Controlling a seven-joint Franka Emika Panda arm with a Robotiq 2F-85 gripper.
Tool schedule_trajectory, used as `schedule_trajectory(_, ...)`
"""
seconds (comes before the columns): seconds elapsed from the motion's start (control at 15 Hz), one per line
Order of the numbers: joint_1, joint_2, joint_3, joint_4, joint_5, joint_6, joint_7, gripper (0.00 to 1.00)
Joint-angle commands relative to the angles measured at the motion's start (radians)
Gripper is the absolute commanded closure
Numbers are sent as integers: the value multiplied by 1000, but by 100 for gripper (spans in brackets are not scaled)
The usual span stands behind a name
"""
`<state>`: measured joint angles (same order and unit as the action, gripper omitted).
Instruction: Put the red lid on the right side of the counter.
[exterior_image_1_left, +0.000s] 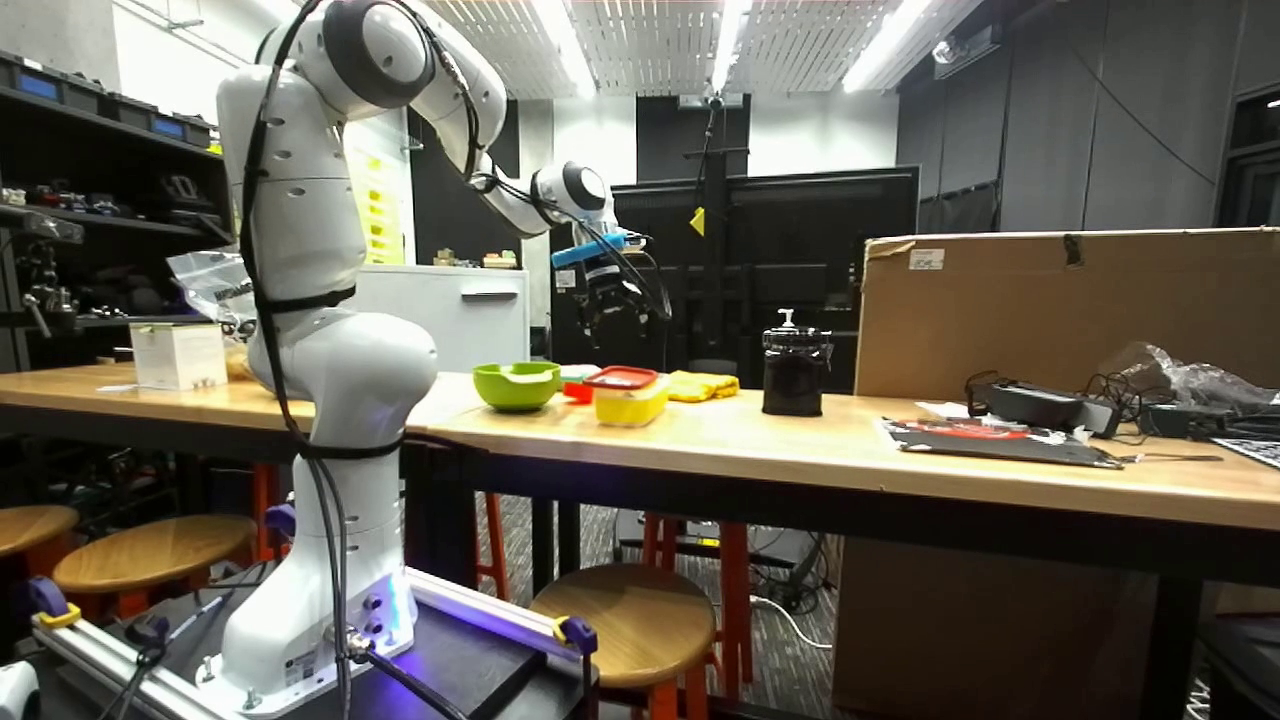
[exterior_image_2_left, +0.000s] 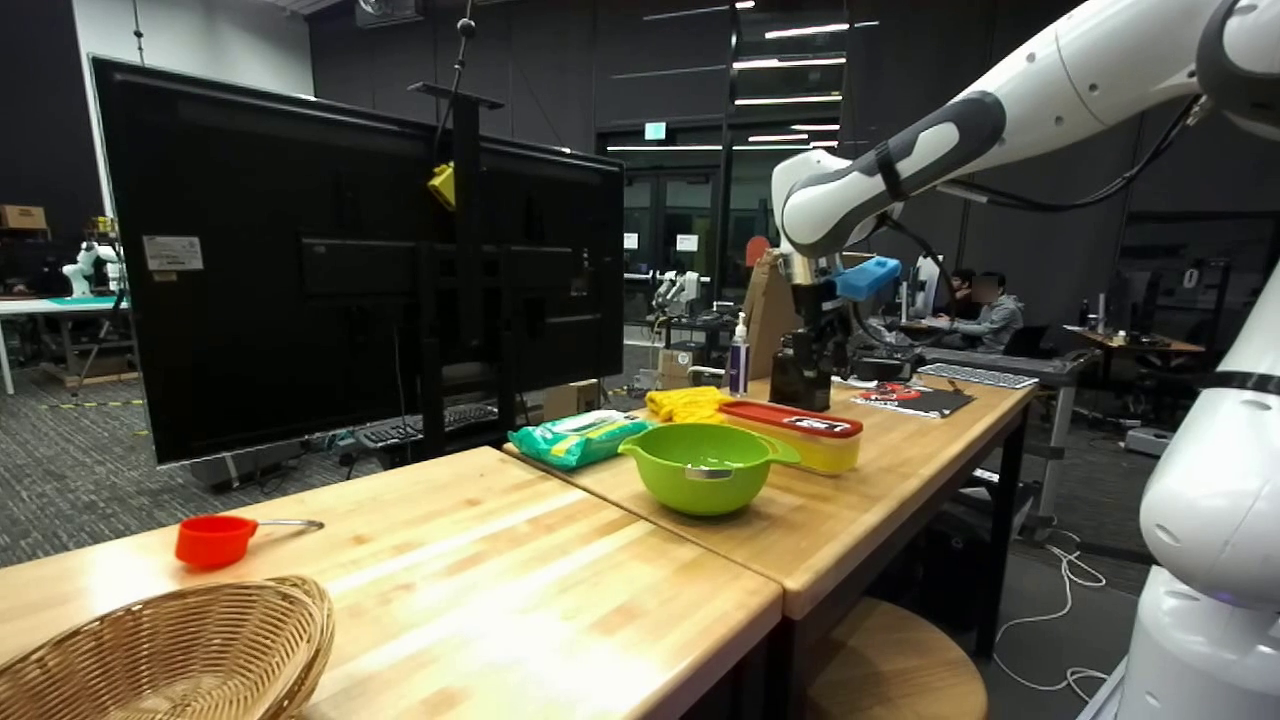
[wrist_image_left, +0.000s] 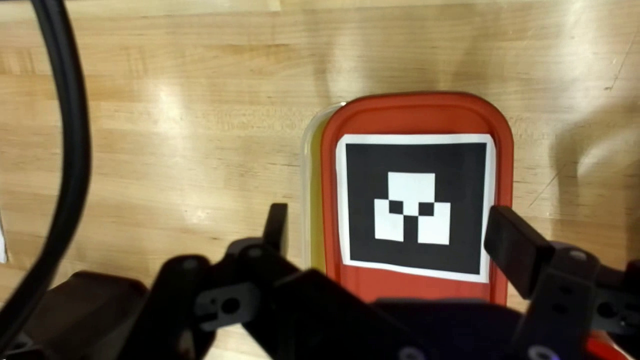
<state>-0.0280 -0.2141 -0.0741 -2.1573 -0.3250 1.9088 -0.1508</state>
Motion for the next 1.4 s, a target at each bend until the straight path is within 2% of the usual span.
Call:
schedule_trajectory(0.0, -9, 2, 7, 2, 2, -2, -2, 0)
schedule_trajectory(0.2, -16, 9, 7, 1, -16, 0, 15, 0)
schedule_trajectory(0.6, -8, 25, 72, 2, -239, -51, 208, 0)
schedule_trajectory(1.0, 49, -2, 164, 10, -269, -197, 302, 0)
schedule_trajectory(1.33, 102, 29, 235, 40, -364, -287, 374, 0)
